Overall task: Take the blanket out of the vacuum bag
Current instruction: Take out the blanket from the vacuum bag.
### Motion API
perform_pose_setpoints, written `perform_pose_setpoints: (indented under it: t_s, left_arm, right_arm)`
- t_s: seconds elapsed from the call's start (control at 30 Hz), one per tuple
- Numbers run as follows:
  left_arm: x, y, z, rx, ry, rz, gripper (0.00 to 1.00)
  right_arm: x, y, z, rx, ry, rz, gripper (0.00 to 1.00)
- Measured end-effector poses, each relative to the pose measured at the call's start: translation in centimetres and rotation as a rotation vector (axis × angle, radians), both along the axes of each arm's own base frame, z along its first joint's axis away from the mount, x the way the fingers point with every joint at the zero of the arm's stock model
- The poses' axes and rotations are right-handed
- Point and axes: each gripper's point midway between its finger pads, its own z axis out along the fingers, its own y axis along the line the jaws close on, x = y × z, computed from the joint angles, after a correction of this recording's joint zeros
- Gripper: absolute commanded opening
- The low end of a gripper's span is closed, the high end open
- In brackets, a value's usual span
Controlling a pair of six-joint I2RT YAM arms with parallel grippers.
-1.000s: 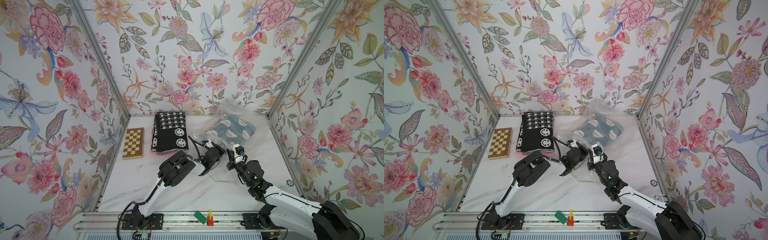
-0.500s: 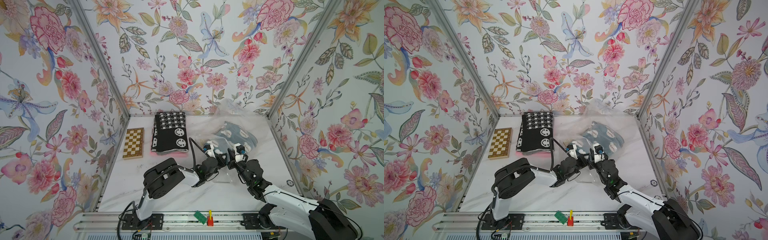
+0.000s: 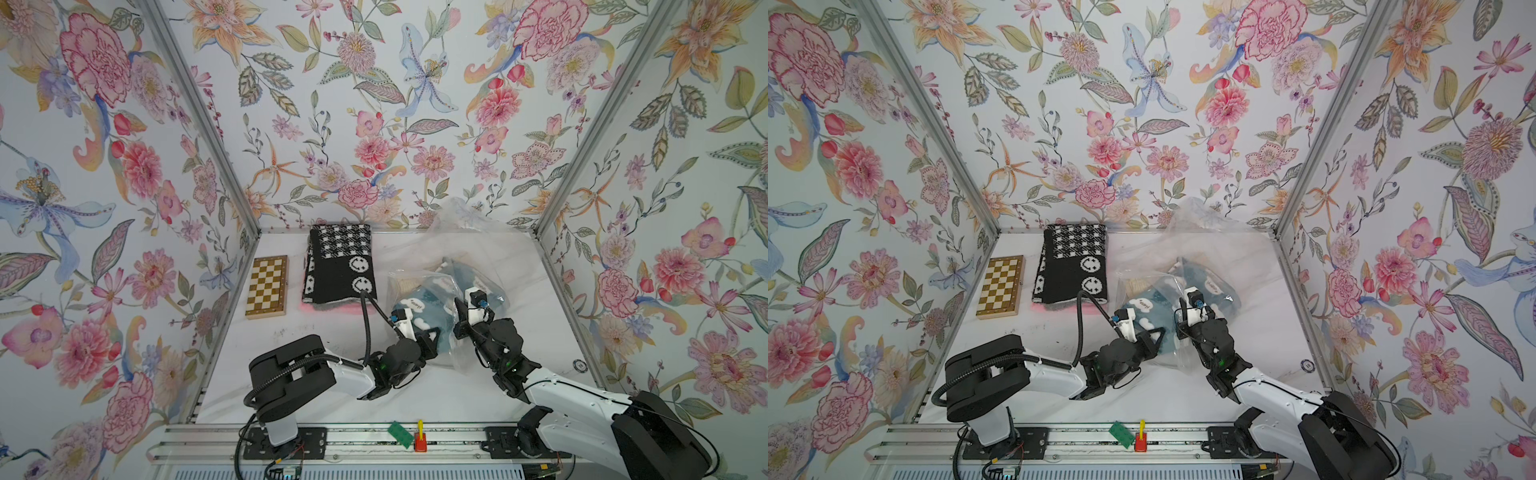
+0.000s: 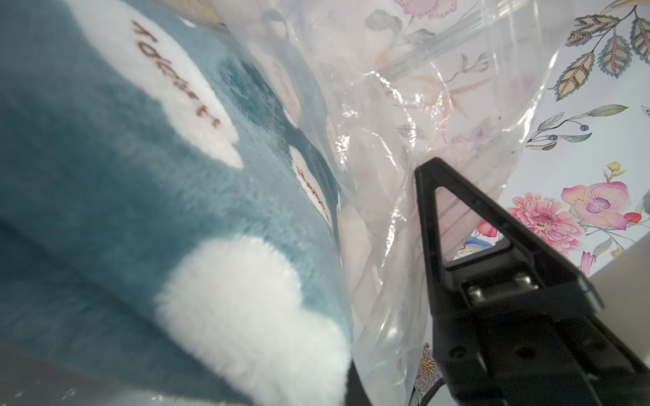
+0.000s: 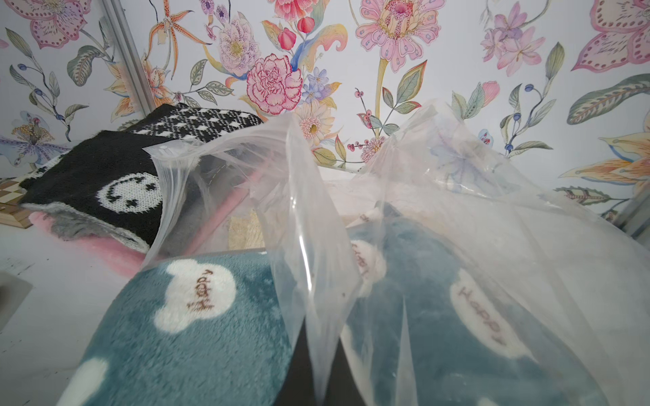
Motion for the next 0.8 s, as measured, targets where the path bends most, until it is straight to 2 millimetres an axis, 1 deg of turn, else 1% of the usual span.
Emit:
perform_pose_setpoints:
  t_s: [0.03, 0.07, 0.17, 0.23, 0.3, 0.4, 0.5, 0.57, 0.67, 0.8]
  left_arm:
    - [-0.1, 0.6, -0.7, 0.002, 0.007, 0.011, 0.20]
    - [-0.1, 1.0, -1.2, 0.002, 0.010, 0.020, 0.23]
    - [0.2, 1.4, -2.3, -0.011, 0.014, 0.038, 0.38]
    - [0.6, 1.4, -2.2, -0.037, 0.010, 0.045, 0.46]
    - [1.2, 1.5, -1.8, -0.065, 0.008, 0.057, 0.50]
    - [2.4, 1.9, -1.6, -0.105, 0.011, 0.088, 0.51]
    - [3.4, 2.1, -2.0, -0.131, 0.019, 0.102, 0.46]
    - [4.0, 1.8, -2.3, -0.140, 0.022, 0.101, 0.43]
    - [5.1, 0.7, -2.1, -0.158, 0.020, 0.080, 0.41]
    - [5.9, -2.1, -0.5, -0.205, 0.004, 0.026, 0.40]
  right_arm:
    - [0.0, 0.0, 0.0, 0.000, 0.000, 0.000, 0.00]
    - [0.0, 0.0, 0.0, 0.000, 0.001, 0.000, 0.00]
    - [0.0, 0.0, 0.0, 0.000, 0.000, -0.001, 0.00]
    - [0.0, 0.0, 0.0, -0.001, 0.000, -0.003, 0.00]
    - [0.0, 0.0, 0.0, -0.001, 0.000, -0.003, 0.00]
    - [0.0, -0.1, 0.0, -0.001, 0.000, -0.003, 0.00]
    - [0.0, -0.1, 0.1, 0.001, -0.002, -0.003, 0.00]
    - [0.0, -0.1, 0.1, 0.002, -0.003, -0.003, 0.00]
    - [0.0, -0.1, 0.2, 0.002, -0.004, -0.003, 0.00]
    - [-0.1, -0.2, 0.3, 0.002, -0.006, -0.005, 0.00]
